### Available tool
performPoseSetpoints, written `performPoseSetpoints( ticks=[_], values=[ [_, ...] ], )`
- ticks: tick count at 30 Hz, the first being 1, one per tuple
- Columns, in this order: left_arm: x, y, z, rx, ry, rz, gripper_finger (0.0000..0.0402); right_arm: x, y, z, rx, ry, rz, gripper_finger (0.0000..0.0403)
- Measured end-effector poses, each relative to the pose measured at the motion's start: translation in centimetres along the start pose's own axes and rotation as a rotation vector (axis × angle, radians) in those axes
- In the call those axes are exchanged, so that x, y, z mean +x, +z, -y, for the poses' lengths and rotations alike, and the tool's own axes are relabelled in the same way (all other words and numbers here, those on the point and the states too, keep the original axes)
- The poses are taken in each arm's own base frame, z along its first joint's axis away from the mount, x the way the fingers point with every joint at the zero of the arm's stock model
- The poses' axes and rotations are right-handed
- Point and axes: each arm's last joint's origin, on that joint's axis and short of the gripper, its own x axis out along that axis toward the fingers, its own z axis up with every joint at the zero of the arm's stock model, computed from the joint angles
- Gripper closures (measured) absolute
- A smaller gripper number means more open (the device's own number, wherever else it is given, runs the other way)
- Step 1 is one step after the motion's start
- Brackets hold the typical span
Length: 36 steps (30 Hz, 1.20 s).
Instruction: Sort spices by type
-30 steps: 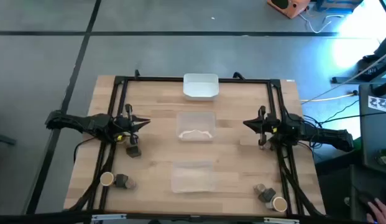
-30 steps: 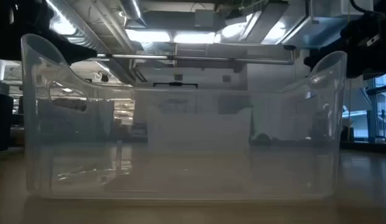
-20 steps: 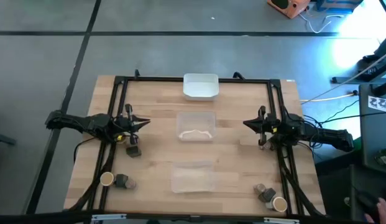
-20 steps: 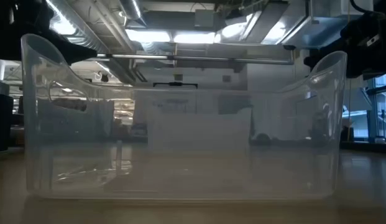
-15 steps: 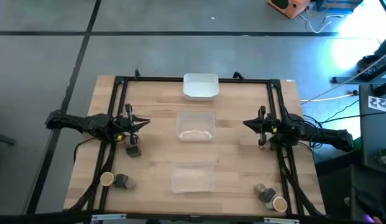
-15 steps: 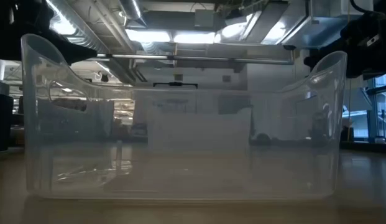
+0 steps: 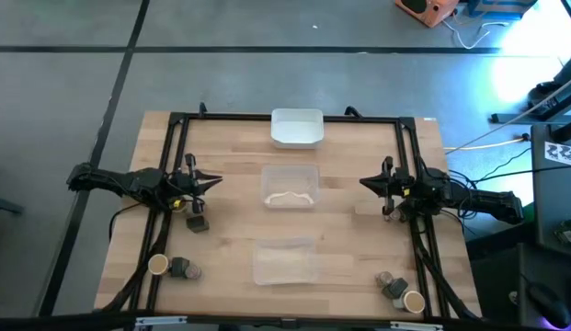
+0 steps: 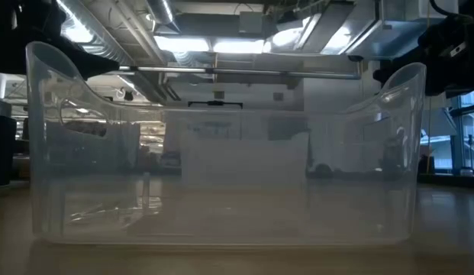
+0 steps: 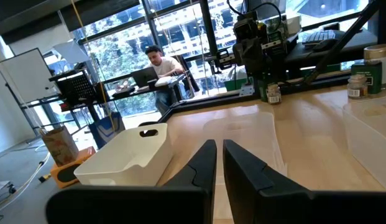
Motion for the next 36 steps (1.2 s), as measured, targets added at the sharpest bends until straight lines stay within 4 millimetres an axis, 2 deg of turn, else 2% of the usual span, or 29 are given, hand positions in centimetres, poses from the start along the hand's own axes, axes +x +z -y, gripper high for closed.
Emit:
performPoseSetpoints(
  ticks=[16,22,27,32,36],
  values=[
    [0.00,-0.01,0.00,0.000,0.000,0.000,0.0382,0.00,0.00,0.00,0.000,0.000,0.000,0.0391],
    [0.00,0.00,0.00,0.172,0.000,0.000,0.0382,0.00,0.00,0.00,0.000,0.000,0.000,0.0391],
    [0.00,-0.01,0.01,0.234,0.000,0.000,0.0382,0.00,0.00,0.00,0.000,0.000,0.000,0.0391],
    [0.00,0.00,0.00,0.190,0.000,0.000,0.0382,0.00,0.00,0.00,0.000,0.000,0.000,0.0391],
    [0.00,0.01,0.00,0.061,0.000,0.001,0.0382,0.00,0.03,0.00,0.000,0.000,0.003,0.0391]
  ],
)
